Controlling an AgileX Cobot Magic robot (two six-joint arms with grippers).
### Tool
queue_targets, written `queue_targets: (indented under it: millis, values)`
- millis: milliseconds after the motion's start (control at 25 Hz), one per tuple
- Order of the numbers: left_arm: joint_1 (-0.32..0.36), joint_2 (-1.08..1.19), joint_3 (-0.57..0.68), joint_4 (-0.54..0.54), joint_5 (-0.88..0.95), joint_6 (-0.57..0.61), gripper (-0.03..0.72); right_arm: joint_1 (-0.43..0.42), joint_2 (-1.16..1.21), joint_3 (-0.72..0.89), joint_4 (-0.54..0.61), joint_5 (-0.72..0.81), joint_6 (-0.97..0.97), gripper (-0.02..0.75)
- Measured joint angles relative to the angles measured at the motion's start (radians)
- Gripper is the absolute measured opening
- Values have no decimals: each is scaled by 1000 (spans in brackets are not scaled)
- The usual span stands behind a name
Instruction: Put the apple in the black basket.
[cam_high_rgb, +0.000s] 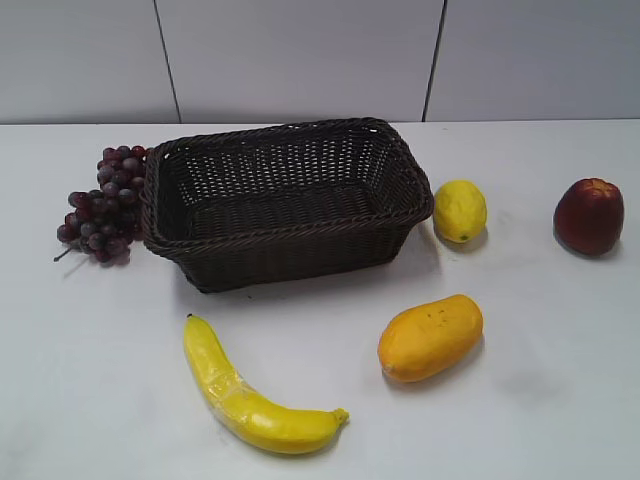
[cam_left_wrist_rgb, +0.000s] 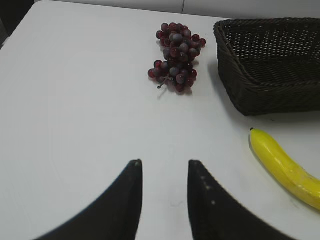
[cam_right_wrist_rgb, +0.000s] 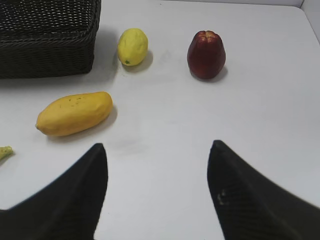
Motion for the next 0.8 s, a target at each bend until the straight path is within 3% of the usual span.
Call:
queue_targets:
  millis: [800]
  values:
    - [0, 0, 0, 0, 0, 0, 235, 0, 0, 0, -18, -1, 20, 478]
